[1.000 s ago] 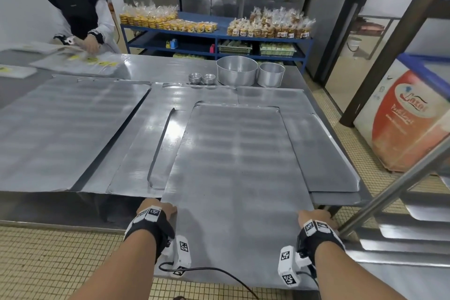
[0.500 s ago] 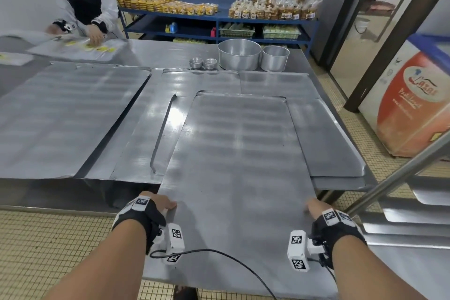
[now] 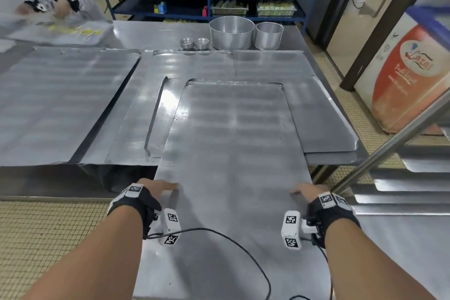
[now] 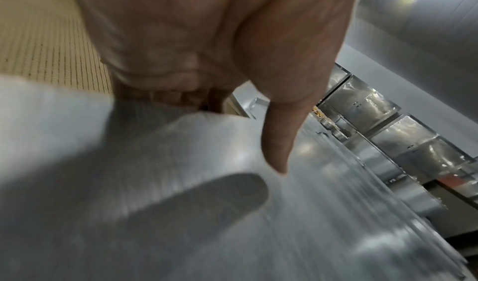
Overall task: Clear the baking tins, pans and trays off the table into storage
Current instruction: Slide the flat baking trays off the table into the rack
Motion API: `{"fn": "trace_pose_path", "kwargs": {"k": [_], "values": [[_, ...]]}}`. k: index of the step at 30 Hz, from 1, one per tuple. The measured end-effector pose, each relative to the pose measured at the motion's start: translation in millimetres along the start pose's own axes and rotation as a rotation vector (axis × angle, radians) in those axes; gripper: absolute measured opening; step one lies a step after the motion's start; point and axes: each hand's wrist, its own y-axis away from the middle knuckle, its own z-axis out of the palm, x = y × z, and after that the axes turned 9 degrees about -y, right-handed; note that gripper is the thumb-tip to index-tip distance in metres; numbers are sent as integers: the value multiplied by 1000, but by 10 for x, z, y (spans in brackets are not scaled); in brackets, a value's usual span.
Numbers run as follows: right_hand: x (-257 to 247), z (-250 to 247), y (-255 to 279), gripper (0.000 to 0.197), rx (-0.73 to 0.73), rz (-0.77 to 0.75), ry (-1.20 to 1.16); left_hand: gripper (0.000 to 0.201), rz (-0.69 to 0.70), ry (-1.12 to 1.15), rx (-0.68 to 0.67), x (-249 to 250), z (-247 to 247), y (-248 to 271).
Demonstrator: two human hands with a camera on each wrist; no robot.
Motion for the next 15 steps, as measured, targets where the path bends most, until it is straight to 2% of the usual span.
{"fn": "trace_pose_path", "kwargs": {"k": [2, 3, 6, 15], "values": [[51, 45, 30, 45, 46, -60, -29, 63, 12, 129, 71, 20, 53, 48], [77, 71, 49, 49, 59, -71, -41, 63, 16, 118, 89, 25, 78, 58], [95, 78, 77, 53, 54, -41, -97, 64, -28, 172, 97, 49, 131, 107], [61, 57, 241, 67, 40, 7, -167, 44, -31, 228, 131, 129, -126, 181]]}}
